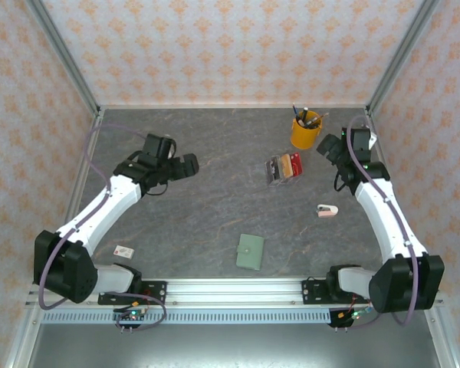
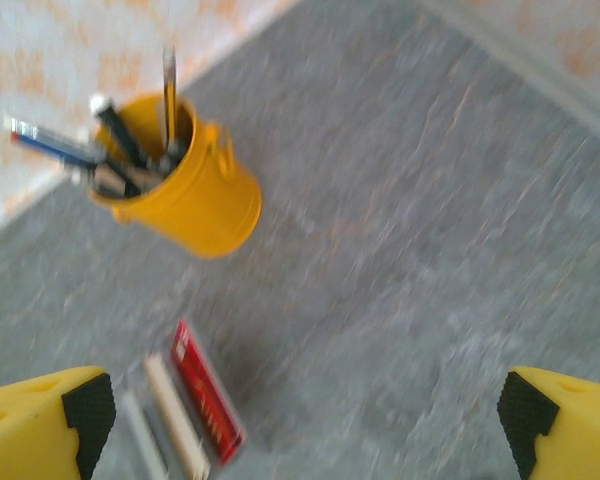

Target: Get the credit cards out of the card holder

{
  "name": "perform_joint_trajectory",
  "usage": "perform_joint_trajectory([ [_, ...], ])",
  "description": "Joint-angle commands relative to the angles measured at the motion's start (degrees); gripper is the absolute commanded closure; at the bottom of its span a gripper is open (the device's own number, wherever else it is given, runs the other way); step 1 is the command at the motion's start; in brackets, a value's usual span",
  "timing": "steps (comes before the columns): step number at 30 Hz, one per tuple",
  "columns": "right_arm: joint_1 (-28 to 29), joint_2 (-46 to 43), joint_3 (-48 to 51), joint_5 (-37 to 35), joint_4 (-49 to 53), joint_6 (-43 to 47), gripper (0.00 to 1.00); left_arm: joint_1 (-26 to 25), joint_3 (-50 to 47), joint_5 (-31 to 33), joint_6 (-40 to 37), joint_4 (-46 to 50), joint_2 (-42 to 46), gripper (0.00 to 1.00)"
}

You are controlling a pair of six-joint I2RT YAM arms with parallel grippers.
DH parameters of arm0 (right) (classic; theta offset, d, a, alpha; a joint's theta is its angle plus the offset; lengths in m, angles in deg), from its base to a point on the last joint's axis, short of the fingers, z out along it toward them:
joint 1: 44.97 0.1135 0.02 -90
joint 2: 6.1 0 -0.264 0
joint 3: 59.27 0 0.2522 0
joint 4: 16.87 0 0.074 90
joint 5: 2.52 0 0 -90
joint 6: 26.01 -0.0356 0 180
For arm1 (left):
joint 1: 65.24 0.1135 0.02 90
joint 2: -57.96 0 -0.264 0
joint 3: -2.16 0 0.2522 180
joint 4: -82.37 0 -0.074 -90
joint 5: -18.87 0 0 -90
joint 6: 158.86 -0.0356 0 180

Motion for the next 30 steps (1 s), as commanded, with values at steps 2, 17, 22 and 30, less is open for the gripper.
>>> perform_joint_trajectory([
  [2,1.35,2.21,-2.06,12.82,6.57,-2.41,0.0,-7.16,-2.94,-5.54,6.86,-0.3,-0.87,0.0],
  [17,8.16,9.04,-4.85,21.11,3.71,-4.46,0.02,-27.54,-10.21,-14.33,16.93,-20.73,-13.65,0.35],
  [22,8.61,9.16,-4.8,22.16,3.37,-4.98,0.02,-27.69,-14.15,-17.93,19.78,-27.39,-15.37,0.47],
  [30,8.62,8.71,-4.66,22.61,3.35,-5.06,0.02,-27.73,-13.54,-20.92,14.89,-23.34,-16.71,0.59],
])
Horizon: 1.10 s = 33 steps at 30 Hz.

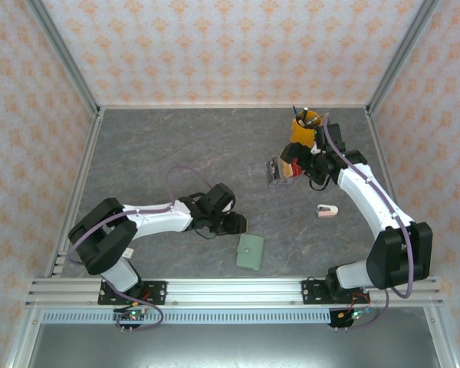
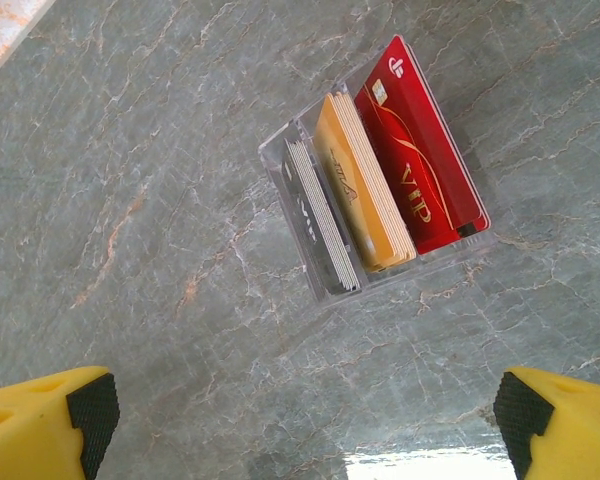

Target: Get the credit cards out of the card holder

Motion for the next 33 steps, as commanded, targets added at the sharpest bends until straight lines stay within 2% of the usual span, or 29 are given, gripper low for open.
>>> perform_joint_trajectory([
  [1,0.38,-0.69,-1.09,0.63,-0.63,-0.82,0.02,-0.12,-0.03,-3.0,-1.63,-1.43,-0.73,0.6],
  [5,0.37,-0.77,-0.9,0.55,-0.54,-0.71,0.02,-0.12,0.84,-1.53,-2.23,1.42,-2.43,0.6],
  [13,0.43,-1.59,-1.34,0.37,-0.36,-0.22,0.02,-0.09,-0.54,-5.63,-1.47,-3.03,-3.49,0.61],
  [17,0.38,-1.32,-1.34,0.76,-0.36,-0.43,0.02,-0.09,-1.38,-7.83,-1.19,-5.86,-3.66,0.66],
  [23,0.37,-1.28,-1.34,1.07,-0.38,-0.66,0.02,-0.06,-0.96,-7.52,-2.75,-4.72,-4.96,0.75],
  [25,0.36,-1.33,-1.41,1.17,-0.39,-0.74,0.02,-0.04,-0.66,-7.32,-3.25,-4.56,-5.16,0.81],
  [27,0.38,-1.22,-1.51,1.23,-0.36,-0.82,0.02,0.07,-0.05,-7.19,-3.86,-4.24,-4.88,0.92],
  [30,0.47,-1.06,-1.78,1.21,-0.45,-0.8,0.02,0.87,1.14,-5.24,-5.59,-1.81,-3.38,1.0],
  [33,0.49,-0.63,-2.04,1.34,-0.67,-0.58,0.02,3.46,1.46,-3.06,-7.28,0.93,-1.0,1.0],
])
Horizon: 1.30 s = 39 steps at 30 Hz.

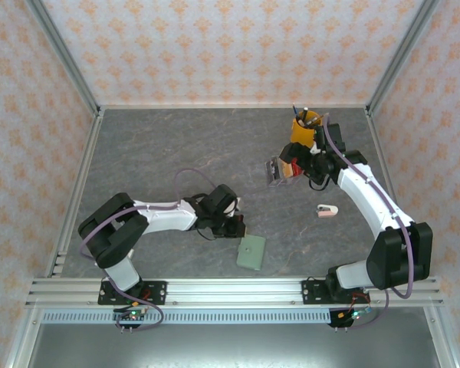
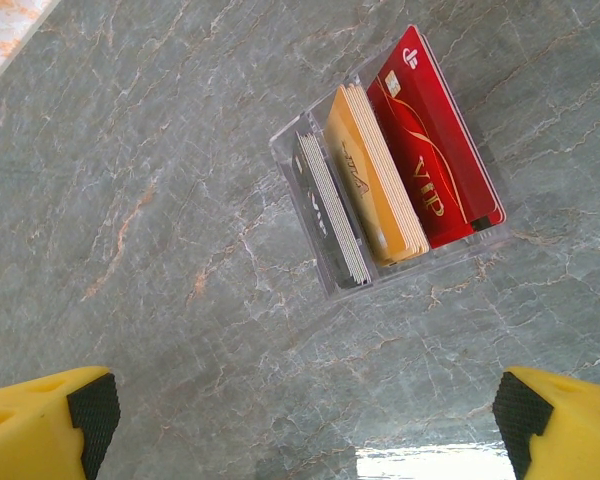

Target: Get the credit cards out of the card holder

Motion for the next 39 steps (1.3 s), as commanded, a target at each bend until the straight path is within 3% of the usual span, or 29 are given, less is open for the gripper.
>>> perform_joint_trajectory([
  [1,0.52,-0.34,-2.05,0.37,-0.77,-0.36,0.02,3.79,1.29,4.07,-3.22,4.96,4.06,1.0],
  [8,3.06,1.88,-1.68,0.16,-1.92,0.37,0.02,14.7,0.27,9.41,-4.7,9.67,9.35,1.0],
  [15,10.36,7.59,-4.16,-1.18,-1.52,2.3,0.03,22.3,0.65,16.35,-0.81,12.68,9.8,0.99],
  [20,17.85,12.81,-6.49,-2.74,-0.57,3.7,0.06,24.79,3.42,20.55,-0.77,20.16,9.81,0.54],
  [23,23.74,15.89,-8.11,-5.19,0.89,5.73,0.08,27.08,4.31,20.23,-1.5,21.72,10.08,0.38],
  [30,35.81,23.92,-12.85,-14.89,5.15,9.69,0.1,34.7,6.35,24.28,-1.68,26.44,11.9,0.12],
  [33,39.8,27.1,-14.8,-18.9,6.07,10.0,0.02,37.87,5.93,24.42,0.02,24.93,12.97,0.01],
  [39,44.89,32.37,-19.11,-21.48,8.01,11.36,0.0,41.25,5.56,25.99,3.59,23.76,13.68,0.0],
])
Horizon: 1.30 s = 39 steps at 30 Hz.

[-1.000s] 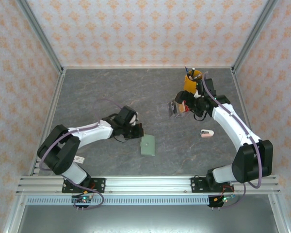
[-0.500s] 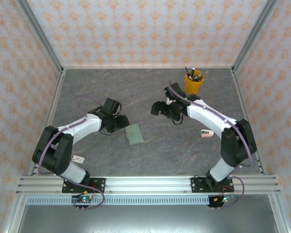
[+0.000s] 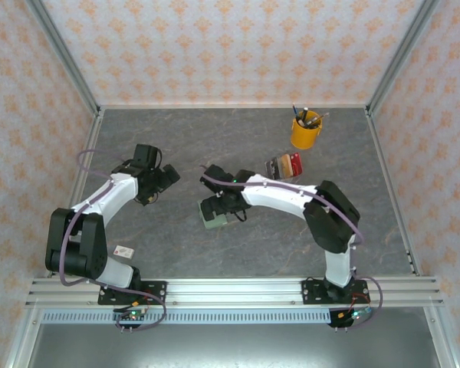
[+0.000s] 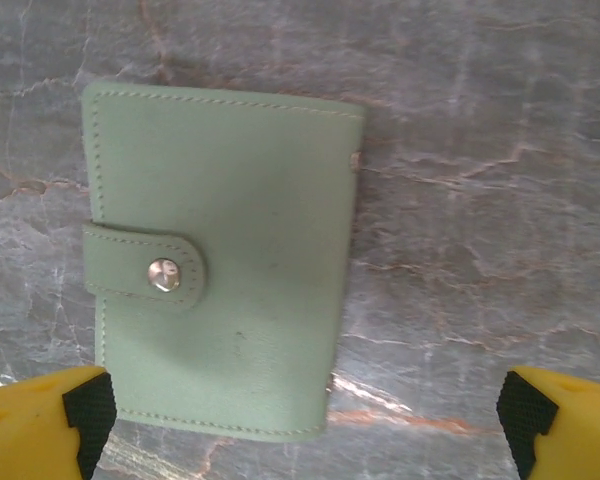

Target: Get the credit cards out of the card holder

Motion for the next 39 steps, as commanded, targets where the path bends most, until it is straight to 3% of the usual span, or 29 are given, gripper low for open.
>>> perform_joint_trajectory([
  [1,2.01,2.41,-3.45,-5.05,3.96,1.84,0.0,1.18,1.06,2.85,2.02,1.73,0.96,0.0],
  [13,3.94,8.12,-7.81,-9.76,8.72,3.47,0.0,1.65,0.4,4.37,-1.37,4.36,3.09,0.0],
  [20,3.53,3.78,-3.0,-16.61,10.34,6.43,0.0,1.65,0.53,0.48,-2.93,2.03,2.12,0.0],
  [24,1.05,0.88,0.81,-17.01,8.36,5.49,0.0,1.5,1.09,-2.91,-4.13,0.36,0.36,0.02],
  [39,-4.61,-7.36,5.54,1.07,-3.21,-6.18,0.07,-8.93,3.01,-19.61,-12.37,-2.97,-6.24,0.15],
])
